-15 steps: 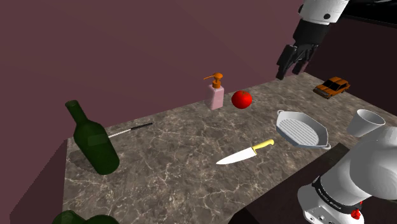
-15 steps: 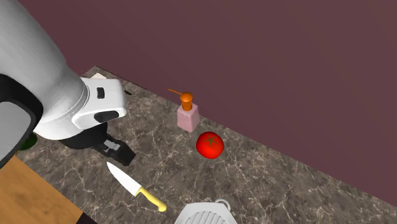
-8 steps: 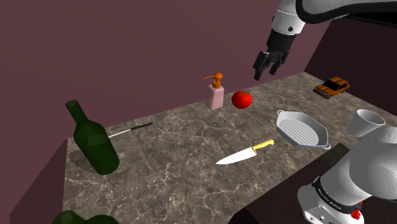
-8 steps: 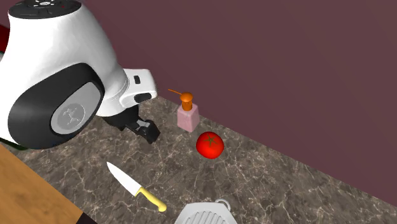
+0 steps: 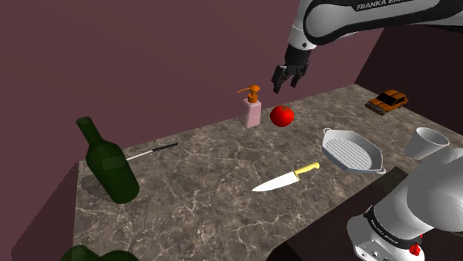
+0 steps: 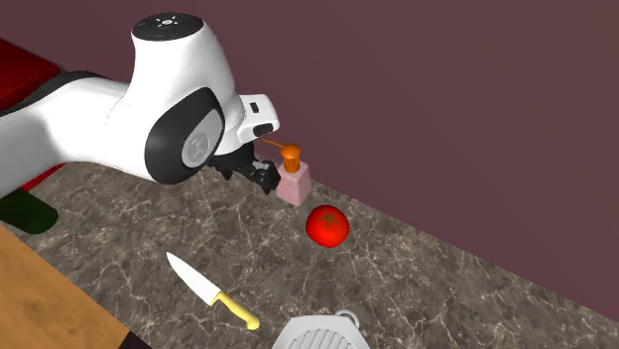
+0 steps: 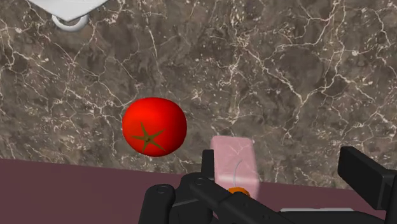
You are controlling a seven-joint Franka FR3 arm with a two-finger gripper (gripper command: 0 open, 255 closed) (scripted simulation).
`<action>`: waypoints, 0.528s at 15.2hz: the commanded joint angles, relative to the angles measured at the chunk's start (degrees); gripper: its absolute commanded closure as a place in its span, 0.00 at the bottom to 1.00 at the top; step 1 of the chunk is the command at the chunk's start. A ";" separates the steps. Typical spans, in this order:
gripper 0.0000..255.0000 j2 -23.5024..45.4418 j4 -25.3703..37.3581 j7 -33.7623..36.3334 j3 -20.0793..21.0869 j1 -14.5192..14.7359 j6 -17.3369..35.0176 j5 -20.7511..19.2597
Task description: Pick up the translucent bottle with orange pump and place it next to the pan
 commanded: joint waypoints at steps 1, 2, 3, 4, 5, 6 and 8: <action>0.00 3.98 2.07 -0.29 -0.07 -0.22 2.60 -0.65; 0.00 6.02 3.31 -0.34 -0.06 -0.29 3.69 -0.97; 0.00 8.06 4.64 -0.39 -0.06 -0.35 4.72 -1.30; 0.00 10.11 6.04 -0.43 -0.06 -0.41 5.67 -1.63; 0.00 12.17 7.51 -0.46 -0.06 -0.46 6.56 -1.97; 0.00 14.23 9.07 -0.48 -0.07 -0.51 7.37 -2.31; 0.00 18.39 12.42 -0.52 -0.12 -0.56 8.79 -2.99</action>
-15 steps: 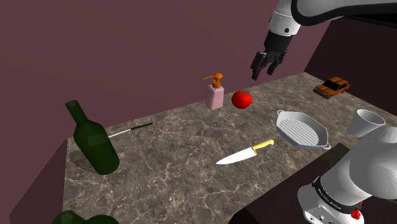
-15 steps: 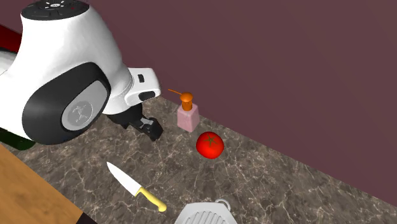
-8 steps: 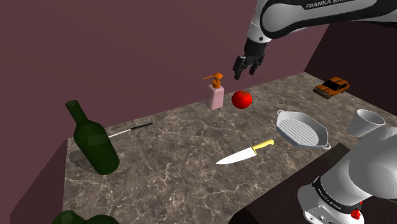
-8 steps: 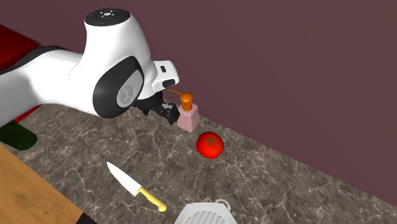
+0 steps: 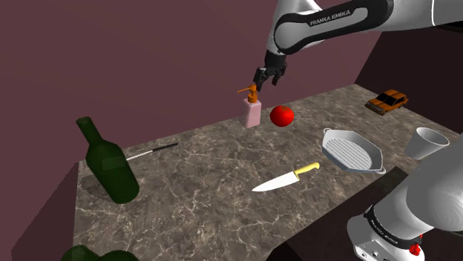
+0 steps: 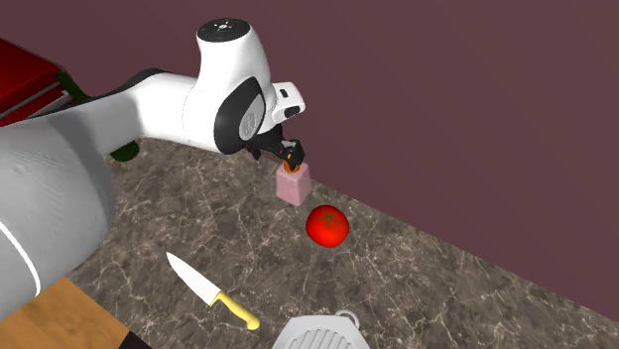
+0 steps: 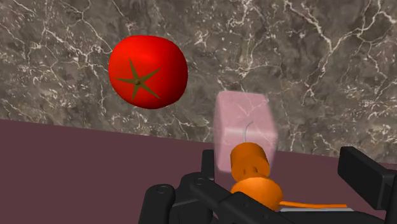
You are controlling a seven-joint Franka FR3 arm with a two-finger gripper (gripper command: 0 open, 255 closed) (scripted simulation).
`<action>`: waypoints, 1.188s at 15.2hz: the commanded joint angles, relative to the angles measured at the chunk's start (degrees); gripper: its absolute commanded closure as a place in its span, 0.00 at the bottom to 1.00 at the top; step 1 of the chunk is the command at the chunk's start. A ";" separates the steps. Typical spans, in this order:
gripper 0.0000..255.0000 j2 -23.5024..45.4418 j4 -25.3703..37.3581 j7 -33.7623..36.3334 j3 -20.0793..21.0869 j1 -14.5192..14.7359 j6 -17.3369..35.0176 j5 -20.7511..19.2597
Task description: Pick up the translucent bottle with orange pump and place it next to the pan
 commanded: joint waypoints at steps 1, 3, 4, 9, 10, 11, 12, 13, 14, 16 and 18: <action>0.00 3.95 2.97 0.02 -0.02 -0.01 1.62 -0.69; 0.00 8.17 6.82 -0.02 -0.10 -0.02 2.59 -1.36; 0.00 9.52 8.12 -0.04 -0.13 -0.01 2.84 -1.57; 0.00 11.54 6.96 0.09 -0.26 -0.08 6.03 -1.78; 0.00 11.97 6.76 0.12 -0.28 -0.09 6.66 -1.82; 0.00 12.41 6.58 0.15 -0.31 -0.11 7.28 -1.87; 0.00 12.66 6.46 0.17 -0.32 -0.12 7.64 -1.89; 0.00 12.67 6.48 0.17 -0.32 -0.12 7.64 -1.89; 0.00 12.67 6.48 0.17 -0.32 -0.12 7.64 -1.89; 0.00 12.67 6.48 0.17 -0.32 -0.12 7.64 -1.89; 0.00 12.67 6.48 0.17 -0.32 -0.12 7.64 -1.89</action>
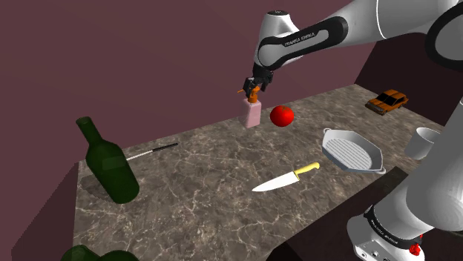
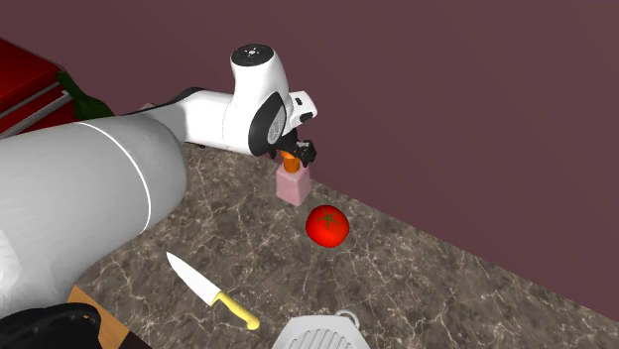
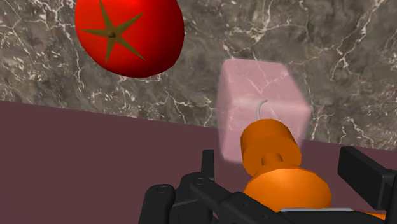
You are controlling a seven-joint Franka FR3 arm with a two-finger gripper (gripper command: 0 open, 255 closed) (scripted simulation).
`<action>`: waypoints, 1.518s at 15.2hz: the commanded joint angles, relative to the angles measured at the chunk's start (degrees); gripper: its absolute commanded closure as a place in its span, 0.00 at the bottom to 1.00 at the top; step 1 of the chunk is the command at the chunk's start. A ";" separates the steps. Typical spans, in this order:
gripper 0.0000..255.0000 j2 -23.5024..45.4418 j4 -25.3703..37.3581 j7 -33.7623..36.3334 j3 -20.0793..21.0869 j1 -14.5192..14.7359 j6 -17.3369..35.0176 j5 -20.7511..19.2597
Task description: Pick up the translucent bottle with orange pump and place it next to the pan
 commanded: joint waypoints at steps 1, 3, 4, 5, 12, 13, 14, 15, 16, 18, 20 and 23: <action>0.00 0.00 0.00 0.00 0.00 0.00 0.00 0.00; 1.00 0.00 0.00 0.00 0.00 0.00 0.00 0.00; 1.00 0.00 0.00 0.00 0.00 0.00 0.00 0.00; 1.00 0.01 0.01 0.00 0.00 0.00 -0.01 0.00; 1.00 -0.30 0.38 -0.07 0.02 0.00 -0.68 0.06; 1.00 -0.60 0.77 -0.14 0.03 -0.01 -1.36 0.11; 1.00 -0.89 1.17 -0.20 0.04 -0.01 -2.06 0.16; 1.00 -1.16 1.60 -0.27 0.06 -0.01 -2.75 0.21; 1.00 -1.41 2.06 -0.33 0.07 -0.01 -3.45 0.26; 1.00 -1.90 2.97 -0.46 0.09 -0.01 -4.86 0.36; 1.00 -2.35 3.94 -0.58 0.11 -0.01 -6.27 0.44; 1.00 -2.94 5.50 -0.75 0.14 -0.01 -8.41 0.57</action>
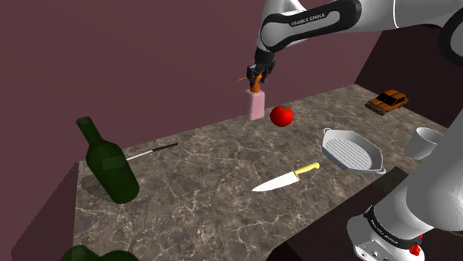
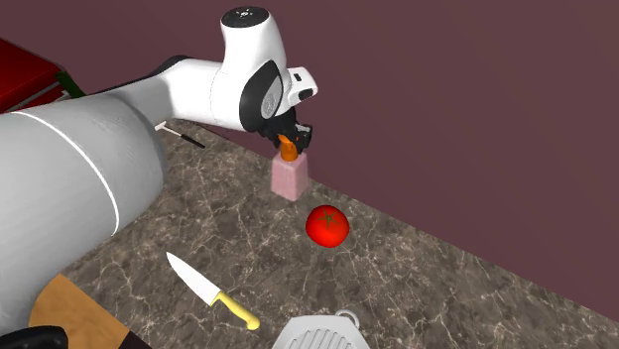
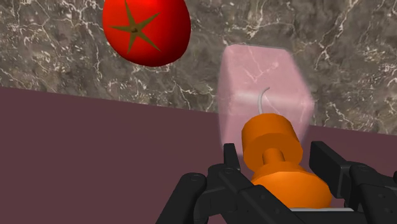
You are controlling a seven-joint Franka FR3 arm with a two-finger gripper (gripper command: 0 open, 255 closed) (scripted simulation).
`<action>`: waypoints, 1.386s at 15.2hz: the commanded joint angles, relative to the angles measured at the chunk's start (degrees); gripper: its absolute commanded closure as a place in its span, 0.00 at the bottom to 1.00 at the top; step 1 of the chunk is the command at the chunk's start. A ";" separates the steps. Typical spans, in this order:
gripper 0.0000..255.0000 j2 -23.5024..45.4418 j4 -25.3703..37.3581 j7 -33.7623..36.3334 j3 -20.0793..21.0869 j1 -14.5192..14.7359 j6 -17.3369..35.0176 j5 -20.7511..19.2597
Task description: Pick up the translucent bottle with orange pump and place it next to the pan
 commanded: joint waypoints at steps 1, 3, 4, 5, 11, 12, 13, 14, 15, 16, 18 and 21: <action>1.00 -0.22 1.16 -0.13 0.01 0.00 -1.39 0.07; 1.00 -0.53 2.30 -0.24 0.03 0.00 -2.84 0.14; 1.00 -0.67 2.89 -0.30 0.03 0.00 -3.57 0.17; 1.00 -0.80 3.49 -0.35 0.04 0.01 -4.30 0.21; 1.00 -1.30 7.45 -0.66 0.08 0.03 -8.76 0.37; 1.00 -1.35 8.17 -0.71 0.08 0.03 -9.51 0.40; 1.00 -1.37 8.90 -0.76 0.09 0.04 -10.27 0.42; 1.00 -1.39 9.65 -0.81 0.09 0.05 -11.04 0.44; 1.00 -1.39 10.42 -0.85 0.10 0.05 -11.80 0.46; 1.00 -1.38 11.20 -0.90 0.10 0.06 -12.58 0.47; 1.00 -1.31 12.83 -0.99 0.11 0.07 -14.14 0.51; 1.00 -1.10 15.43 -1.13 0.13 0.10 -16.52 0.55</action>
